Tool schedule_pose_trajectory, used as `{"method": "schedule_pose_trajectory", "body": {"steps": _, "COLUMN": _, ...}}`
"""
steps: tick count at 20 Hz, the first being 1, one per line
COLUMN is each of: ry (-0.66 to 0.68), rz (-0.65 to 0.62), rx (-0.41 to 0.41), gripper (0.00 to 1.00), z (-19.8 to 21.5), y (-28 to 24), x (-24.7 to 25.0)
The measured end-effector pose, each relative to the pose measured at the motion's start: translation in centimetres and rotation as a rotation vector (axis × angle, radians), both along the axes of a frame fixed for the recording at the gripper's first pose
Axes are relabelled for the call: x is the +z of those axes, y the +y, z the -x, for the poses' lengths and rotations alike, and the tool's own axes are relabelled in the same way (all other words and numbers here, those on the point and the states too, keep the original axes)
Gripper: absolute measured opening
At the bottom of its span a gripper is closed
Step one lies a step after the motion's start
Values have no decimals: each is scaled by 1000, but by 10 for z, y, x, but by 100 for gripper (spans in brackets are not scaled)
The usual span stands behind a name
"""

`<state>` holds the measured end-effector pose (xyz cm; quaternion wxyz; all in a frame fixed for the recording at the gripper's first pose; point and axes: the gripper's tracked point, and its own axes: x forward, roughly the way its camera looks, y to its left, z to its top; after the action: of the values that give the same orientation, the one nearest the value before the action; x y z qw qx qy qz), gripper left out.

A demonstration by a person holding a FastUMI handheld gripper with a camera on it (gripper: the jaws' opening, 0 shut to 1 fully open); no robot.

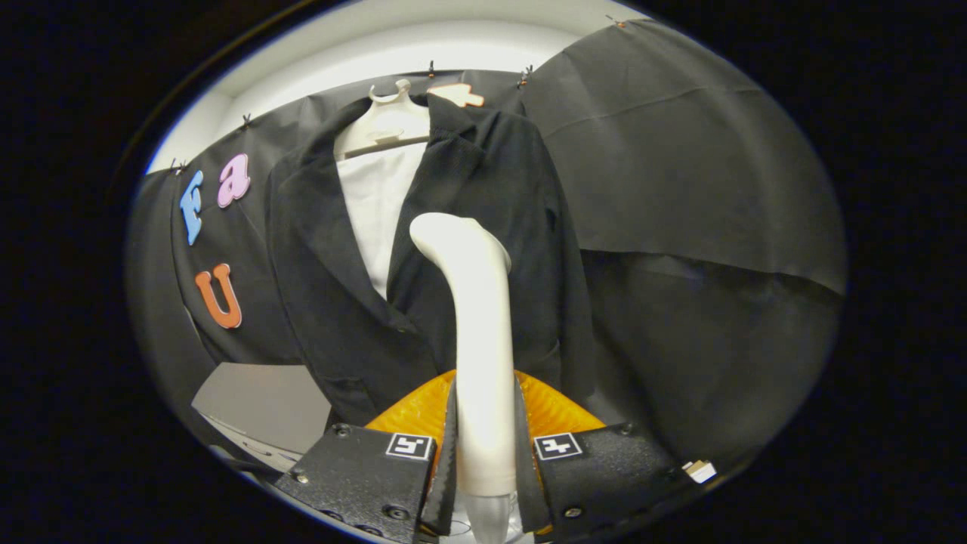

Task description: Iron the clothes twice with a garment steamer, once on the left side and once on the right side.

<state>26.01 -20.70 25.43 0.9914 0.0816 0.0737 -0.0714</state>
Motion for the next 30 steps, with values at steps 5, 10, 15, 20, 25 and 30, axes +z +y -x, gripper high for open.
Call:
{"method": "schedule_pose_trajectory", "body": {"steps": 5, "ry": 39, "rz": 18, "rx": -2, "gripper": 36, "z": 1, "y": 4, "x": -24}}
{"method": "schedule_pose_trajectory", "body": {"steps": 10, "ry": 84, "rz": 34, "rx": -1, "gripper": 36, "z": 1, "y": 8, "x": -51}}
{"method": "schedule_pose_trajectory", "body": {"steps": 15, "ry": 125, "rz": 47, "rx": 1, "gripper": 36, "z": 2, "y": 11, "x": -76}}
{"method": "schedule_pose_trajectory", "body": {"steps": 20, "ry": 168, "rz": 48, "rx": 4, "gripper": 36, "z": 2, "y": 12, "x": -100}}
{"method": "schedule_pose_trajectory", "body": {"steps": 25, "ry": 204, "rz": 52, "rx": 1, "gripper": 36, "z": 4, "y": 11, "x": -122}}
{"method": "schedule_pose_trajectory", "body": {"steps": 30, "ry": 229, "rz": 47, "rx": -2, "gripper": 36, "z": 7, "y": 10, "x": -138}}
